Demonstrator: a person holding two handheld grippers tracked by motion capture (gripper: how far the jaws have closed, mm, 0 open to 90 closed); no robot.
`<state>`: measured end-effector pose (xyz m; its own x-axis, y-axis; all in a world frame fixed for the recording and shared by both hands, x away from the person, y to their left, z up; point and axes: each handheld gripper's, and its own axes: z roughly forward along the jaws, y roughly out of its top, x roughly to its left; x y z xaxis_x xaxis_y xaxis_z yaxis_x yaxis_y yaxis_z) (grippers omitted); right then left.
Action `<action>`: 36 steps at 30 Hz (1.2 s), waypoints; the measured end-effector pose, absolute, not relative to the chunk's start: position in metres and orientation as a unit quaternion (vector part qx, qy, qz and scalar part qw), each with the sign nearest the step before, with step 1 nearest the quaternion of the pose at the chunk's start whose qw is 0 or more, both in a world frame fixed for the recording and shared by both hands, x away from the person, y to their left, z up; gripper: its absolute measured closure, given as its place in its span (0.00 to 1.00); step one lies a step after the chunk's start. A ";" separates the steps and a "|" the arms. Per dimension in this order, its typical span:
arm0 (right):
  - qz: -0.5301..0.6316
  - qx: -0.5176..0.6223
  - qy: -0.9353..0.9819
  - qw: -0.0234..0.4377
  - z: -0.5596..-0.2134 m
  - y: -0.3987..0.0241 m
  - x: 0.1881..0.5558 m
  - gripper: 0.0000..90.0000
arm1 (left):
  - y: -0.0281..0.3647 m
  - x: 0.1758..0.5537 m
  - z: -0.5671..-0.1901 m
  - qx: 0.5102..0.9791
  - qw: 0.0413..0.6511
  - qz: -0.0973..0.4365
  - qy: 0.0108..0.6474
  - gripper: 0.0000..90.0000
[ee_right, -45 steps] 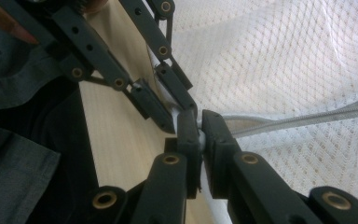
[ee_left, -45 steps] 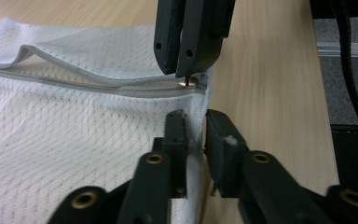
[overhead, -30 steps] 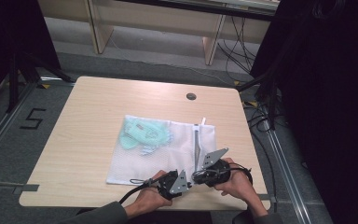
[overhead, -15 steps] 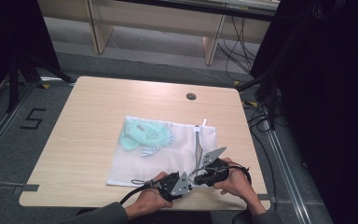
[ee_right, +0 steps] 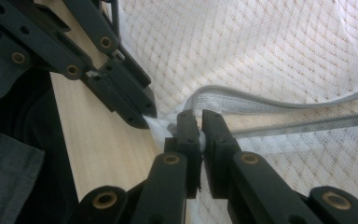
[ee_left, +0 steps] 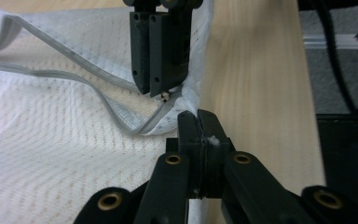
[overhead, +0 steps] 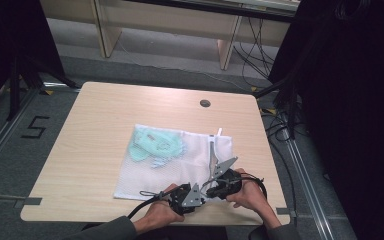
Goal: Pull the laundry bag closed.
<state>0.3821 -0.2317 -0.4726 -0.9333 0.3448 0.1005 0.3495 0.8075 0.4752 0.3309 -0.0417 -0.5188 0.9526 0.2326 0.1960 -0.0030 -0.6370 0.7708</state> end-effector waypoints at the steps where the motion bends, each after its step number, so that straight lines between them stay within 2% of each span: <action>1: -0.249 -0.202 -0.947 0.014 -0.471 -0.232 0.380 0.97 | -0.042 0.331 -0.518 0.894 0.421 0.142 0.064 0.99; 2: -0.256 -0.190 -0.948 0.003 -0.470 -0.234 0.382 0.97 | -0.042 0.331 -0.518 0.892 0.423 0.146 0.063 0.98; 6: -0.266 -0.200 -0.943 0.009 -0.467 -0.235 0.382 0.97 | -0.041 0.332 -0.518 0.887 0.431 0.141 0.084 0.97; 14: -0.272 -0.204 -0.940 0.010 -0.466 -0.236 0.382 0.97 | -0.044 0.331 -0.519 0.884 0.433 0.158 0.083 0.91; 16: -0.277 -0.205 -0.939 0.009 -0.466 -0.235 0.382 0.97 | -0.043 0.332 -0.517 0.885 0.432 0.148 0.088 0.93; 22: -0.270 -0.208 -0.940 0.012 -0.467 -0.235 0.381 0.97 | -0.046 0.329 -0.519 0.886 0.429 0.163 0.071 0.98; 29: -0.259 -0.209 -0.943 0.014 -0.470 -0.235 0.385 0.97 | -0.047 0.327 -0.516 0.891 0.420 0.162 0.053 0.99; 36: -0.256 -0.209 -0.944 0.008 -0.471 -0.233 0.389 0.97 | -0.046 0.328 -0.516 0.889 0.429 0.142 0.073 0.98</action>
<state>0.3895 -0.2331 -0.4715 -0.9125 0.3905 0.1216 0.3985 0.7819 0.4795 0.3283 -0.0460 -0.5161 0.9490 0.2517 0.1899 0.0077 -0.6206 0.7841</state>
